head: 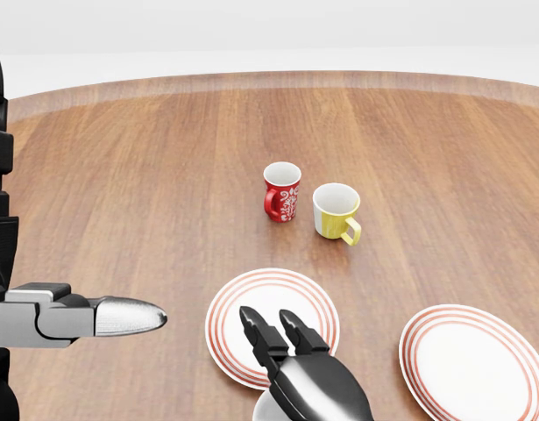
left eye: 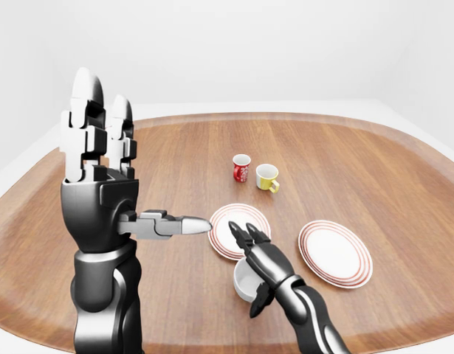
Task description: Put the white mug on the left plate.
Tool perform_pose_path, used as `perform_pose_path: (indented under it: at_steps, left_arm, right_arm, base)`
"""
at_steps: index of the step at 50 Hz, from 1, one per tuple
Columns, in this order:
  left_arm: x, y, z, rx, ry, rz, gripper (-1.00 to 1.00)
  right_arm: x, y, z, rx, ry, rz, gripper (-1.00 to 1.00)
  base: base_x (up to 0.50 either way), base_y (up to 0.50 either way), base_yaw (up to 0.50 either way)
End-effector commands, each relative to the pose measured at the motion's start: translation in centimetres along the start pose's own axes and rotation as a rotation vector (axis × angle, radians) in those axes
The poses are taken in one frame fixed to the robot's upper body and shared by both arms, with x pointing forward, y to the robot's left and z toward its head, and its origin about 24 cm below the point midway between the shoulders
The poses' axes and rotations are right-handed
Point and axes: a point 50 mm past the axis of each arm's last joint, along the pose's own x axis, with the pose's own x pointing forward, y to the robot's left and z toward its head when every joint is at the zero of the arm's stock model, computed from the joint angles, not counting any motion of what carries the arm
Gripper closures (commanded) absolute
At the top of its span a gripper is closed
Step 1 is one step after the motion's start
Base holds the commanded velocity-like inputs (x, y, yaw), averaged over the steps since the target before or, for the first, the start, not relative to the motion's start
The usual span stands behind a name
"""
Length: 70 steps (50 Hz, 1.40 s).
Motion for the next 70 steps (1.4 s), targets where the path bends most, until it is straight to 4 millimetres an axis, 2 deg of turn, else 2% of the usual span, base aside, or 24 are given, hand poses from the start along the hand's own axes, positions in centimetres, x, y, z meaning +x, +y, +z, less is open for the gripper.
perform_pose_path:
  at_steps: [1, 24, 38, 70]
  left_arm:
    - [0.0, 0.0, 0.0, -0.001, 0.000, -0.001, -0.98]
    - [0.0, -0.1, 0.0, 0.000, -0.001, -0.001, -0.98]
    - [0.0, 0.0, 0.1, 0.000, -0.002, -0.001, -0.98]
    - [0.0, 0.0, 0.1, 0.000, -0.002, 0.000, -0.98]
  right_arm:
    - [0.1, 0.3, -0.4, -0.024, 0.023, 0.012, -1.00]
    - [1.3, 0.9, -2.2, -0.038, 0.103, 0.014, -1.00]
    - [1.5, 1.2, -2.6, -0.078, 0.125, 0.015, -1.00]
    - [1.5, 1.5, -2.1, -0.096, 0.116, 0.035, -1.00]
  base:
    - [0.00, 0.00, 0.00]
    - [0.00, 0.00, 0.00]
    - [0.00, 0.00, 0.00]
    - [0.00, 0.00, 0.00]
